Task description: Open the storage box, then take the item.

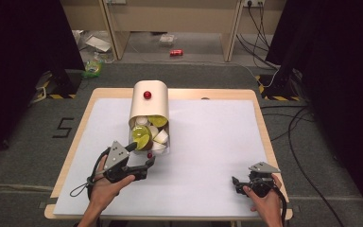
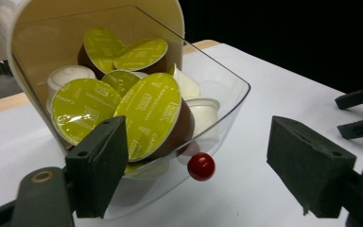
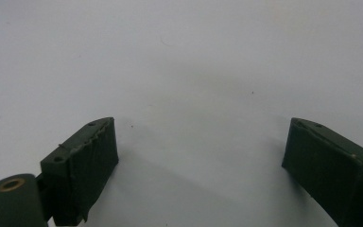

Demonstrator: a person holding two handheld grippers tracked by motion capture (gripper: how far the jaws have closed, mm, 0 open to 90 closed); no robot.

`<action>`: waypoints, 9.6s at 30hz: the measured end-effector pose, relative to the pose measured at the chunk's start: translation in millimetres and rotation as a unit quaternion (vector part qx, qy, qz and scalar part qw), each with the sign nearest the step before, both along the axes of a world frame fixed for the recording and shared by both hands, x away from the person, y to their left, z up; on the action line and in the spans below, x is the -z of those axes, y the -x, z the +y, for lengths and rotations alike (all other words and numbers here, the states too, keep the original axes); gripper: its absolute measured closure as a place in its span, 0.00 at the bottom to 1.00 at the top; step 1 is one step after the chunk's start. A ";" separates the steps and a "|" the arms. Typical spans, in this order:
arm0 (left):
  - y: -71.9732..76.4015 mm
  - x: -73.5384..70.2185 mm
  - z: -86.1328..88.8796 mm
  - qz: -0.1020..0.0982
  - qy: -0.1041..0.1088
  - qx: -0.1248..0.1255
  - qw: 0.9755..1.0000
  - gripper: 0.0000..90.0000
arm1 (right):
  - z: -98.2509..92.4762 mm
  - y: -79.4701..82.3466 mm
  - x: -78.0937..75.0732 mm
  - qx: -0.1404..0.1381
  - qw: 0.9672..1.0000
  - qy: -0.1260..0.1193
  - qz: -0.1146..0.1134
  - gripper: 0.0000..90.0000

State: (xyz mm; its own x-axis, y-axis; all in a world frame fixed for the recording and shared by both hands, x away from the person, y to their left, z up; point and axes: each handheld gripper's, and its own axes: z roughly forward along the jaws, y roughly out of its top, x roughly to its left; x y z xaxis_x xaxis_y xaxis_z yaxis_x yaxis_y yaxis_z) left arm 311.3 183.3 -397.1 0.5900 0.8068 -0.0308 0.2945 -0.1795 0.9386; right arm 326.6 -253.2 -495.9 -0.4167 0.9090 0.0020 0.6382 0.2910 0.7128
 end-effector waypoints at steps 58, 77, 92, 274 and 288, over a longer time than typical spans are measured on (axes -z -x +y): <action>-31.4 1.3 2.1 -0.001 0.010 -0.029 1.000 0.44 | -0.4 -0.2 -0.1 -0.002 1.000 0.000 0.000 0.12; -40.1 1.2 2.1 0.012 -0.012 -0.033 0.999 0.54 | -0.1 -0.1 0.0 0.000 1.000 0.000 0.000 0.12; -35.1 -8.9 14.1 -0.004 0.038 -0.024 0.999 0.64 | -0.4 -0.2 0.0 -0.002 1.000 0.001 0.000 0.12; 14.7 54.9 91.4 0.009 0.030 -0.139 0.990 0.17 | -0.1 -0.2 0.0 -0.001 1.000 0.001 0.001 0.12; 22.8 42.8 80.1 0.000 0.037 -0.126 0.991 0.17 | -0.1 -0.2 0.0 -0.001 1.000 0.001 0.001 0.12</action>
